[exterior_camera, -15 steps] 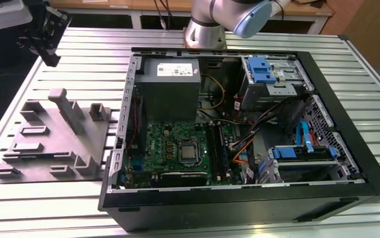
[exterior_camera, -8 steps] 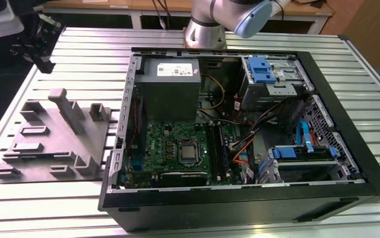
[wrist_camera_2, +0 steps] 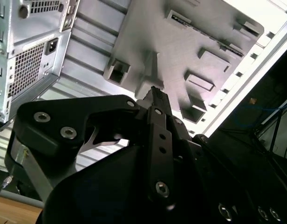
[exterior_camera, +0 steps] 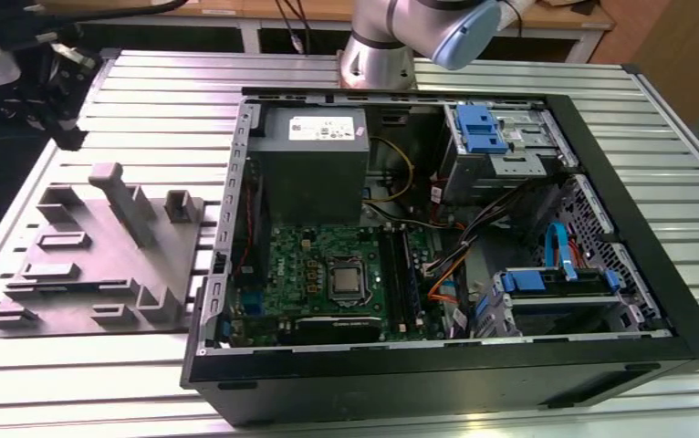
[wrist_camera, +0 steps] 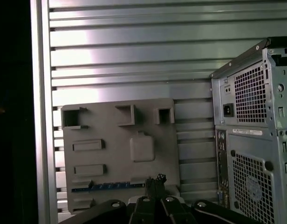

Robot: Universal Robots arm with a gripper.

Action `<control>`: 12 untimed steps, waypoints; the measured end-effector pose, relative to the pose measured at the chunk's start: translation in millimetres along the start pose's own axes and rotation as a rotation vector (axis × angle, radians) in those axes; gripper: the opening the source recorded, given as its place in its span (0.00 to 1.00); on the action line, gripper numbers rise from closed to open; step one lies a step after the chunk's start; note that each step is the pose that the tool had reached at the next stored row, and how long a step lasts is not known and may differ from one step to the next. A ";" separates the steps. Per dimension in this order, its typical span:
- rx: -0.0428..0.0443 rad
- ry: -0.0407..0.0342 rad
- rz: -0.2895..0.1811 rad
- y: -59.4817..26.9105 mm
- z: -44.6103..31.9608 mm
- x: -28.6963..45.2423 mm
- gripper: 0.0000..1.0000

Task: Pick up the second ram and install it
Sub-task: 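Reach for the second ram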

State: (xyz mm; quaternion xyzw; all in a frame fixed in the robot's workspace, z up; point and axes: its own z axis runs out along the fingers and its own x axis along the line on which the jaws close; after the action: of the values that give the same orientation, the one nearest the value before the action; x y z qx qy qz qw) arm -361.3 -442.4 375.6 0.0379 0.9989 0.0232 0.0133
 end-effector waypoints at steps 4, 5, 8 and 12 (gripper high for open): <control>0.0001 0.0001 0.000 -6.4 3.1 6.8 0.10; 0.0001 0.0001 0.000 -7.8 4.0 8.3 0.10; 0.0002 0.0001 0.000 -11.1 7.0 13.2 0.10; 0.0000 0.0001 0.000 -14.9 12.0 19.2 0.10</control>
State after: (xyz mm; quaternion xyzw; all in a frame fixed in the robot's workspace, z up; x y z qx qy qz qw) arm -381.2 -455.3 362.4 0.0379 0.9989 0.0232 0.0132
